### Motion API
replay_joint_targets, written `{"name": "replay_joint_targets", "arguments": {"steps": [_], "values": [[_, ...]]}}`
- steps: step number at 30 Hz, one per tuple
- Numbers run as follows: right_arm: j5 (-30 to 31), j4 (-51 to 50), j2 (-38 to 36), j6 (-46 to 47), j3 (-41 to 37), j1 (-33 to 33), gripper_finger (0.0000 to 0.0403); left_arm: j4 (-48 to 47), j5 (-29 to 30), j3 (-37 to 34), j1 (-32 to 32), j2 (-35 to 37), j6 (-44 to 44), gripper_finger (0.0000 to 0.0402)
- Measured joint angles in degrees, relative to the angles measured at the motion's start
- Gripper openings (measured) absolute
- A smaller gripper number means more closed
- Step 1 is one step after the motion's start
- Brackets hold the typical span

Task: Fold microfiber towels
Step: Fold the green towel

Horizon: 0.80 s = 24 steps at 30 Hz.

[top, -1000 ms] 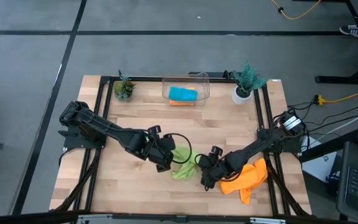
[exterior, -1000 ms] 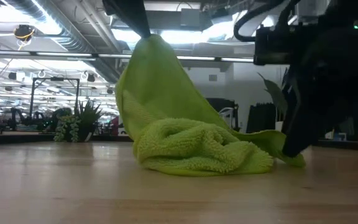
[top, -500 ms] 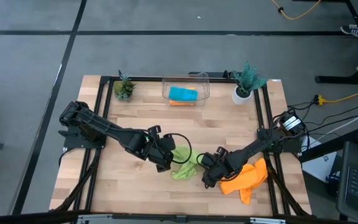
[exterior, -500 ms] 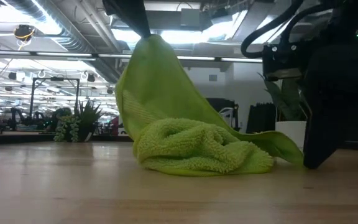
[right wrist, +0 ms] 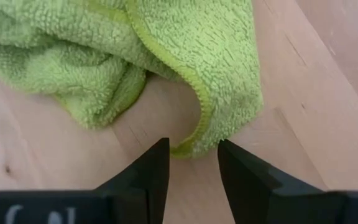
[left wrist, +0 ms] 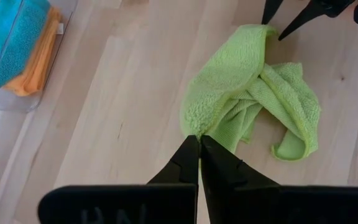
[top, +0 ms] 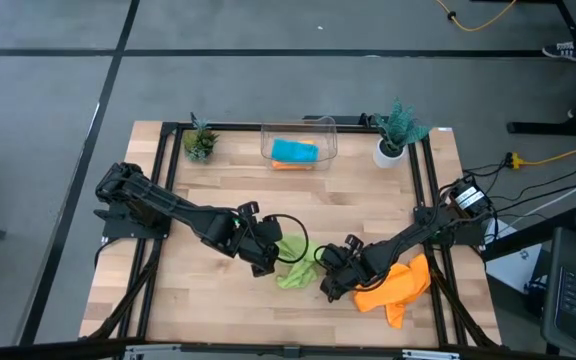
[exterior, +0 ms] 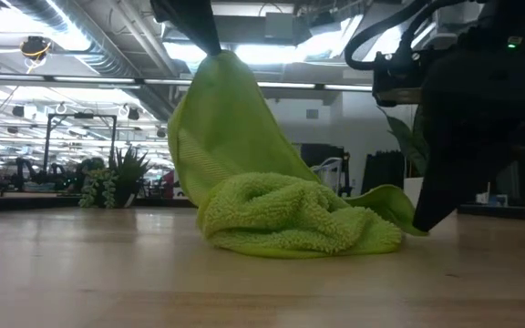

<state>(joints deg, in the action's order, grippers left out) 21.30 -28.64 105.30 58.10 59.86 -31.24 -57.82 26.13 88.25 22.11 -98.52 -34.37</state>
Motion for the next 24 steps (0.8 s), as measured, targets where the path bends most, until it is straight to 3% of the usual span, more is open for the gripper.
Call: {"name": "replay_joint_targets", "arguments": {"steps": [9,15,17,20,24], "values": [[-0.26,-0.43,0.00,0.57,-0.13,1.04,0.0127,-0.02,0.00,0.00,0.00,-0.02,0.00,0.0000],[-0.51,-0.52,0.00,1.46,-0.12,1.46,0.0018,-0.02,-0.02,0.02,0.00,-0.02,-0.60,0.0000],[-0.71,-1.56,-0.01,1.47,0.42,1.49,0.0011,-0.02,-0.02,0.02,0.00,-0.02,-1.15,0.0000],[-1.47,-5.91,-0.93,0.89,2.89,1.51,0.0006,-0.75,-0.04,0.02,0.23,0.31,-1.22,0.0000],[-0.99,-18.81,-2.51,-1.59,10.48,1.49,0.0004,-4.94,-0.15,0.07,0.84,2.73,-3.08,0.0000]]}}
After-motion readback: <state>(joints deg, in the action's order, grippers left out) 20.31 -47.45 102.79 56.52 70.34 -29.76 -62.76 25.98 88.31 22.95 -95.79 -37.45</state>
